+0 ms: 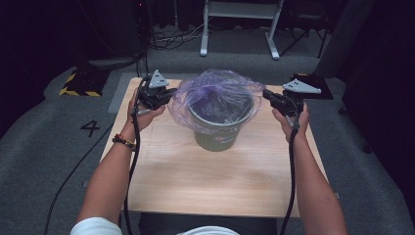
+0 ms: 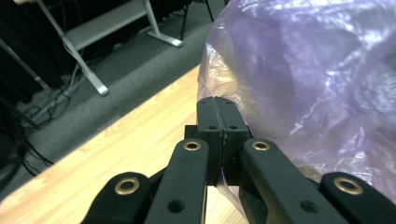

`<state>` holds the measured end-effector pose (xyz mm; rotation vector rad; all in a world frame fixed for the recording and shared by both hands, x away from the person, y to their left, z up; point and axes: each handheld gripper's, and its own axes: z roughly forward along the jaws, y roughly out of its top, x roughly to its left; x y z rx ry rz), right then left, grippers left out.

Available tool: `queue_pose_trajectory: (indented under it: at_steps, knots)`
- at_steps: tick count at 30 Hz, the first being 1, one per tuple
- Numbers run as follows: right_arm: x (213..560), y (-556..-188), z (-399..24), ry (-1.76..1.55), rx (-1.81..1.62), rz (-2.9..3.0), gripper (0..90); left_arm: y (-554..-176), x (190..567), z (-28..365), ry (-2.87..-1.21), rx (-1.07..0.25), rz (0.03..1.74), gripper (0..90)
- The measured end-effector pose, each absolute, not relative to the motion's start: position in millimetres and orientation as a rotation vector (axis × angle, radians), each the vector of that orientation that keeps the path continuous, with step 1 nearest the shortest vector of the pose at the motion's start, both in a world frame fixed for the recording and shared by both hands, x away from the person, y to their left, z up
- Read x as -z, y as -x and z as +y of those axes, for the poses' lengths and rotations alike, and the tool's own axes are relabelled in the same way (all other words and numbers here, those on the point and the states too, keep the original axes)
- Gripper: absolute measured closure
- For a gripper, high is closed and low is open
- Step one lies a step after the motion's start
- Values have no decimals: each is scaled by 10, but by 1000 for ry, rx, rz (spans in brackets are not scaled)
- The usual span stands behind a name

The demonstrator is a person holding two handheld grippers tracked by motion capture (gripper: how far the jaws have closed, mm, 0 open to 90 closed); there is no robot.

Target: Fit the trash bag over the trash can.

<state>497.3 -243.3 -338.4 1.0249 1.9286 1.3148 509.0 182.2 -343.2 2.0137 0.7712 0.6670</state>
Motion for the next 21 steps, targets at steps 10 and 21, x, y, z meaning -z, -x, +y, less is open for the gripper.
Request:
queue_pose_trajectory:
  at_steps: [10,21]
  knots:
    - [3643,-5217,-2386,-1133,-1224,2006,900,-5301,3712,1723,-2037,-618,827,898]
    - [3865,-5293,-2376,-1170,-1228,2031,900,-5347,4056,1726,-2067,-513,851,899]
